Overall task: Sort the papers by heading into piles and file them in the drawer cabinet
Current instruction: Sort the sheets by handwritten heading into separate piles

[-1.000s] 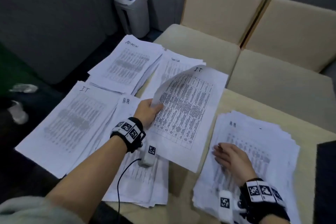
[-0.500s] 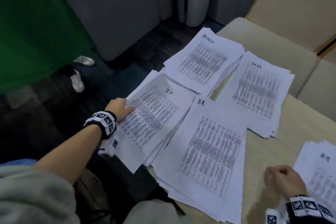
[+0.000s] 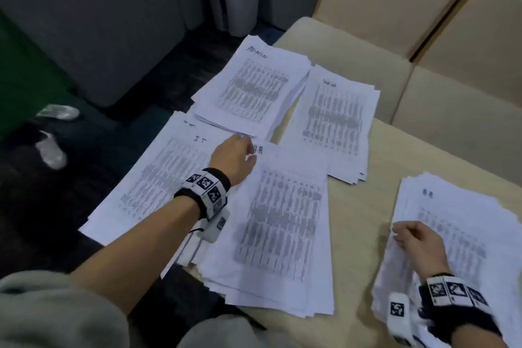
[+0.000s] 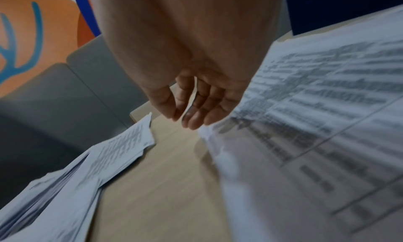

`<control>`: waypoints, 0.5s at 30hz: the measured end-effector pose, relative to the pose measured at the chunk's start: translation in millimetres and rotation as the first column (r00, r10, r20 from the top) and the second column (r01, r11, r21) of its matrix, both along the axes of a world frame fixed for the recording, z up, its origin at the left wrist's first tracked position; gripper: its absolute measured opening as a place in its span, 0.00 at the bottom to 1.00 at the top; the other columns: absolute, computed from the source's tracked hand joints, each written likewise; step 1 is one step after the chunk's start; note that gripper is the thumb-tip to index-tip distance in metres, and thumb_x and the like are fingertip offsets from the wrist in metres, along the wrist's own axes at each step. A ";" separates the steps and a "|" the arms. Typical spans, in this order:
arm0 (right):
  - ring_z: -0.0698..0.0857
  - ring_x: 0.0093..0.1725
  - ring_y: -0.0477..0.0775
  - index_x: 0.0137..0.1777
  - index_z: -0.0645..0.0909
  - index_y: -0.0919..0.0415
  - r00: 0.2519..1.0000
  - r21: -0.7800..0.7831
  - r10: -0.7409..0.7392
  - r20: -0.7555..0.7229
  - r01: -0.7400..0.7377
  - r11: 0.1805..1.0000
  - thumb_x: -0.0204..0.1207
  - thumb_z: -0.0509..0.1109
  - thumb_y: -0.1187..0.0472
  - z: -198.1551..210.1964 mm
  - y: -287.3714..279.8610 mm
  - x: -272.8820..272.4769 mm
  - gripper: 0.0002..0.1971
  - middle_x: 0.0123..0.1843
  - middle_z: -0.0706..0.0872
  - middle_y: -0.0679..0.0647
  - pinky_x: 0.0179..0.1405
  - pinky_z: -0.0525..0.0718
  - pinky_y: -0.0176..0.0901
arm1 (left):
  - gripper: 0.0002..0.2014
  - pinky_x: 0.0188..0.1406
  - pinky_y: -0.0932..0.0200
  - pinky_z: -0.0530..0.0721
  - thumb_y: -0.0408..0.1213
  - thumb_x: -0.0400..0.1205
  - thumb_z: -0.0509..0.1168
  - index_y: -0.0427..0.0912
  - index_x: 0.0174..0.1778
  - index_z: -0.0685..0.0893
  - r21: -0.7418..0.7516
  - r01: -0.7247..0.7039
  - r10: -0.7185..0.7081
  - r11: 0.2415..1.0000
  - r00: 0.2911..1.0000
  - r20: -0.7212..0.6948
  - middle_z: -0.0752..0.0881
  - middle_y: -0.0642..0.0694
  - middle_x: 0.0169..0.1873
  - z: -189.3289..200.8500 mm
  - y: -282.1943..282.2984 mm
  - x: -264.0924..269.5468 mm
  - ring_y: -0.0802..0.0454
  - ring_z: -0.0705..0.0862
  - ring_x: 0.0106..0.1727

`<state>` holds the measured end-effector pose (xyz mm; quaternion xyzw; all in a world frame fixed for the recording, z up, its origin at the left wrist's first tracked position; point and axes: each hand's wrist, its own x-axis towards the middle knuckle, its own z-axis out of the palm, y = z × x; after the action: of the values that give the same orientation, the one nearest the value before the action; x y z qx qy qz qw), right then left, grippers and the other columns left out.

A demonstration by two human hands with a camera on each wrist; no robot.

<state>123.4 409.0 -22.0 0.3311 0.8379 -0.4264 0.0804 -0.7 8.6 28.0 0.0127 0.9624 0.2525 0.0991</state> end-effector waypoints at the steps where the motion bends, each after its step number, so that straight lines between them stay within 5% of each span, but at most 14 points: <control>1: 0.88 0.50 0.66 0.40 0.85 0.57 0.999 -0.006 -0.038 -0.022 0.037 0.999 0.79 0.72 0.65 2.4 10.1 6.0 0.07 0.43 0.89 0.60 0.53 0.86 0.58 | 0.05 0.47 0.53 0.79 0.40 0.82 0.66 0.42 0.48 0.82 0.079 0.078 -0.080 0.994 0.997 0.020 0.83 0.44 0.49 3.2 33.2 0.3 0.44 0.82 0.49; 3: 0.87 0.50 0.65 0.39 0.85 0.56 0.993 0.020 -0.101 -0.053 0.102 0.995 0.78 0.73 0.60 4.9 35.1 21.2 0.06 0.43 0.89 0.58 0.54 0.85 0.59 | 0.05 0.45 0.56 0.78 0.42 0.82 0.67 0.45 0.46 0.81 0.196 0.203 -0.220 0.959 0.973 0.073 0.84 0.47 0.47 6.7 102.0 7.3 0.48 0.82 0.47; 5: 0.86 0.50 0.64 0.41 0.85 0.57 0.986 0.079 -0.156 -0.063 0.160 0.984 0.78 0.72 0.61 10.4 61.7 39.0 0.05 0.44 0.89 0.58 0.50 0.80 0.50 | 0.06 0.45 0.57 0.79 0.43 0.82 0.68 0.46 0.46 0.81 0.261 0.268 -0.307 0.927 0.944 0.122 0.85 0.49 0.47 2.9 169.6 20.2 0.49 0.83 0.48; 7: 0.83 0.48 0.61 0.46 0.85 0.60 0.975 0.160 -0.215 -0.049 0.220 0.962 0.78 0.72 0.60 13.8 88.3 55.5 0.04 0.47 0.88 0.60 0.46 0.75 0.45 | 0.10 0.51 0.55 0.81 0.45 0.82 0.68 0.42 0.53 0.83 0.286 0.280 -0.336 0.916 0.926 0.170 0.85 0.46 0.52 -6.4 229.3 35.4 0.46 0.84 0.53; 10: 0.83 0.55 0.63 0.57 0.83 0.64 0.954 0.247 -0.298 0.024 0.283 0.927 0.74 0.78 0.52 8.2 129.4 73.1 0.18 0.59 0.85 0.63 0.51 0.78 0.47 | 0.23 0.62 0.51 0.79 0.48 0.83 0.66 0.36 0.69 0.77 0.202 0.287 -0.335 0.936 0.903 0.270 0.80 0.40 0.65 -26.8 296.1 58.1 0.42 0.80 0.64; 15: 0.78 0.66 0.66 0.66 0.75 0.65 0.933 0.235 -0.329 0.145 0.291 0.927 0.68 0.80 0.42 -0.7 172.8 81.7 0.35 0.67 0.78 0.64 0.64 0.79 0.54 | 0.24 0.64 0.49 0.78 0.49 0.85 0.62 0.34 0.69 0.75 0.066 0.244 -0.252 0.968 0.908 0.334 0.77 0.36 0.67 -53.7 350.5 90.6 0.38 0.78 0.65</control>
<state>205.1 581.8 -22.7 0.5038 0.8042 -0.3110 0.0523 89.9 359.1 -25.7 0.0921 0.9185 0.2473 0.2946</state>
